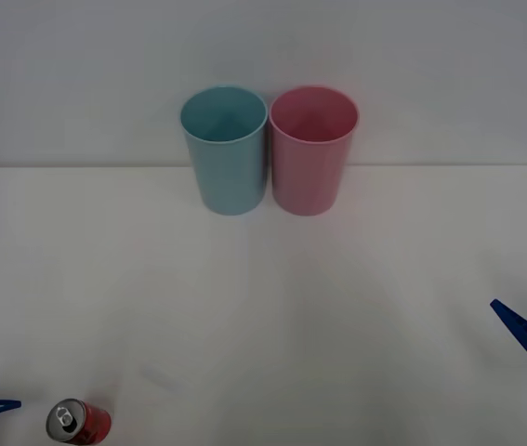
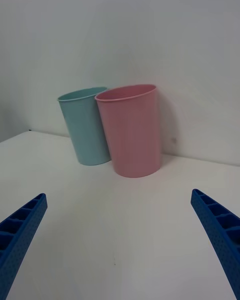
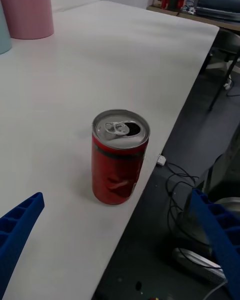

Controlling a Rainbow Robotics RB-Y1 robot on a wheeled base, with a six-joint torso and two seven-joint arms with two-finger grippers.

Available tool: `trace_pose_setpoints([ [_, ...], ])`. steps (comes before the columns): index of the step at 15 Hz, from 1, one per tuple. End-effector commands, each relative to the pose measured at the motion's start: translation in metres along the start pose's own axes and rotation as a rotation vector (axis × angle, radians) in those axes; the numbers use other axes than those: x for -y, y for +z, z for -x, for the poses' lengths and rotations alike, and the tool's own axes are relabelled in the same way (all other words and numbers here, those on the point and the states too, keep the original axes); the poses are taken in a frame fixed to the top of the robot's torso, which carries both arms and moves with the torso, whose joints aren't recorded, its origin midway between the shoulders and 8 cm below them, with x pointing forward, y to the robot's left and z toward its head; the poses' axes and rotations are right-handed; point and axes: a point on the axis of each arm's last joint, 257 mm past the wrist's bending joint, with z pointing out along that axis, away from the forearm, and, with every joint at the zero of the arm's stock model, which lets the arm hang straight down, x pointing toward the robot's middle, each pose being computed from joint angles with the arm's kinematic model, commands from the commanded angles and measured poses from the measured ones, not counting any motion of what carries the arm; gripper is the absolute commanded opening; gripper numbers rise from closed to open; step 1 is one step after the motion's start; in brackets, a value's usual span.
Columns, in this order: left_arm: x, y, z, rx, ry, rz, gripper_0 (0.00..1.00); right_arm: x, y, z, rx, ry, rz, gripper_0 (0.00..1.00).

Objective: Grasp the object on the table and drop it into the matching bin: aluminum can to the light blue bin, PET bottle to the pink bin.

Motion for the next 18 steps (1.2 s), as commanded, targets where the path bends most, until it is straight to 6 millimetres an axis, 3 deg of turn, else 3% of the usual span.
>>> trace_pose_setpoints([
  [1,0.007,0.016,0.001,0.052,-0.011,0.018,1.0,0.0,0.0,0.0,0.0,0.0,0.0,1.0],
  [18,0.0,0.082,-0.007,0.112,0.002,0.098,1.0,0.0,0.0,0.0,0.0,0.0,0.0,1.0],
])
